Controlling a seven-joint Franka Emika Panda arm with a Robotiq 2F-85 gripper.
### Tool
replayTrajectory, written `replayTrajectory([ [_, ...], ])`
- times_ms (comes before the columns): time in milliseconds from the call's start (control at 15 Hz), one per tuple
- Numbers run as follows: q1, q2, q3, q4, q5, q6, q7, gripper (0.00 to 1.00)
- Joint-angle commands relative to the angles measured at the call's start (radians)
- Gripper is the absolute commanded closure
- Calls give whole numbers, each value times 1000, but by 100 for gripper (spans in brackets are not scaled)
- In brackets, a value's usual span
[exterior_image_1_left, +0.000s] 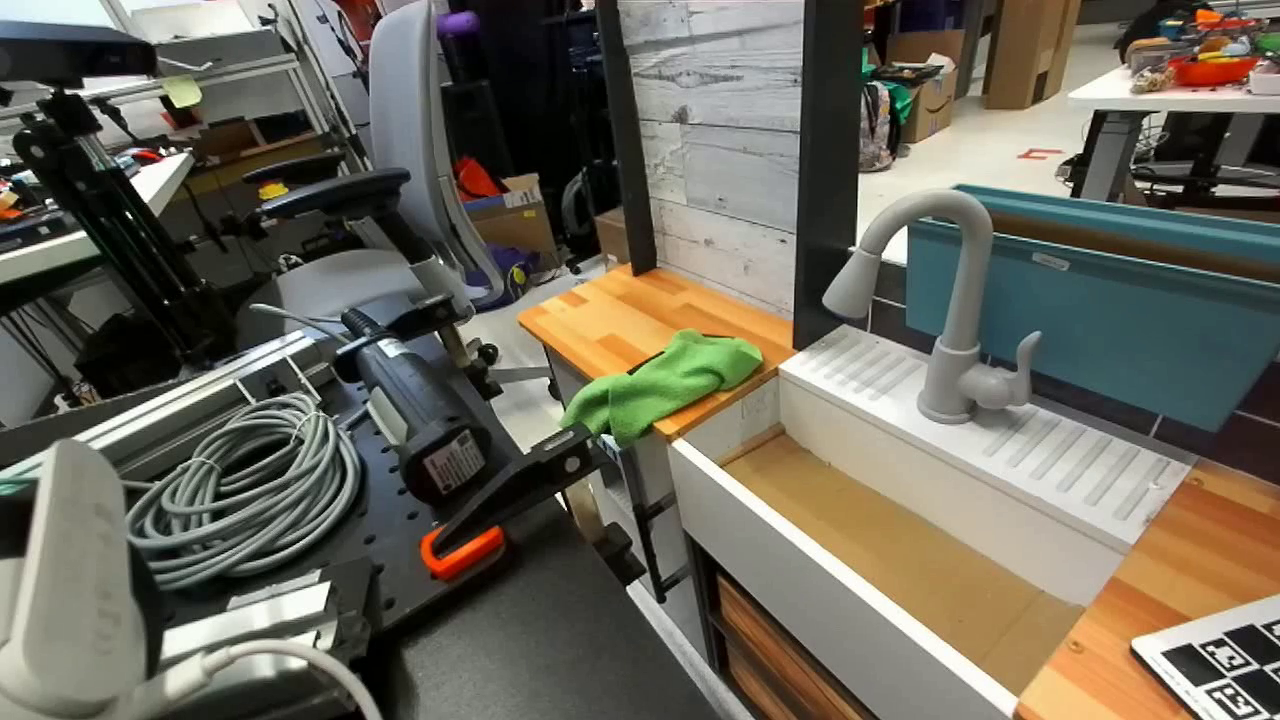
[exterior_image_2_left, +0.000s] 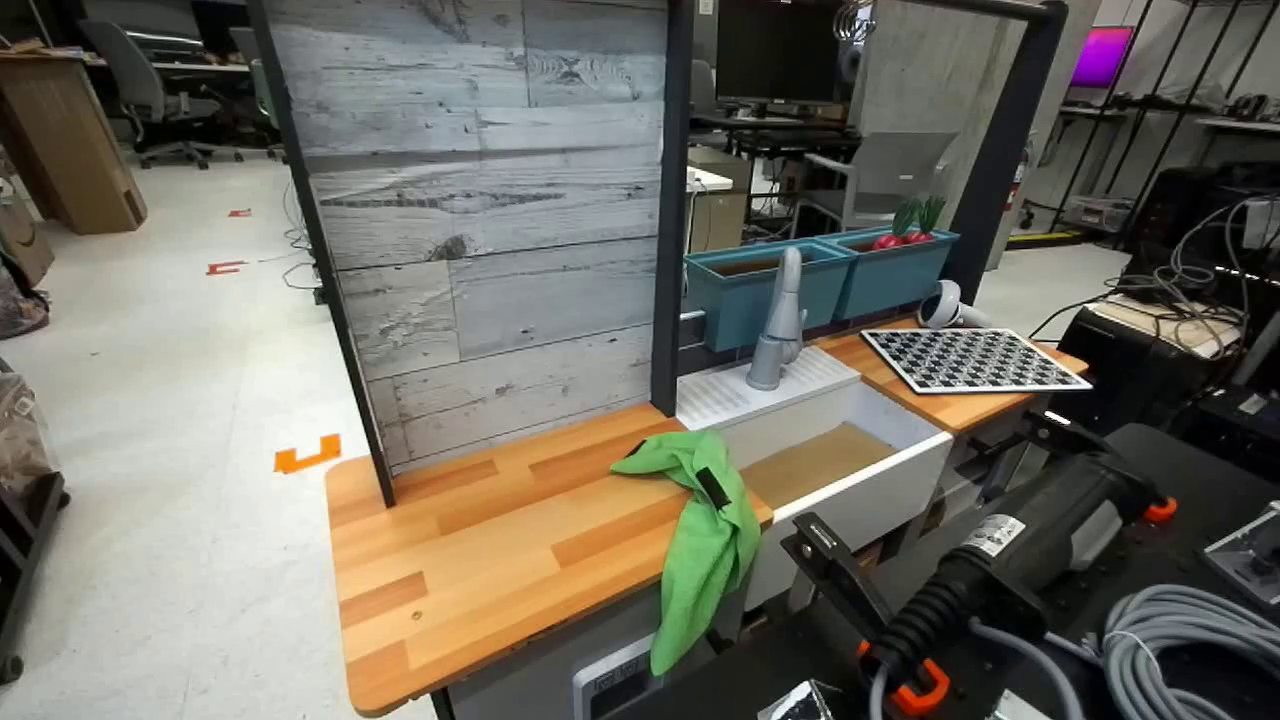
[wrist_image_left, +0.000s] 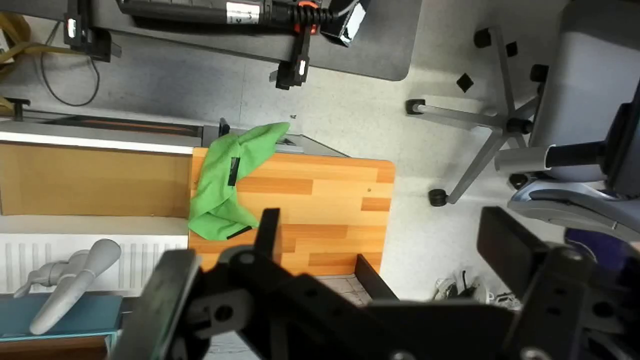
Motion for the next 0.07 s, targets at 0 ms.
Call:
replayTrajectory([
  [0, -26, 1, 23, 2, 5, -4, -5, 0],
])
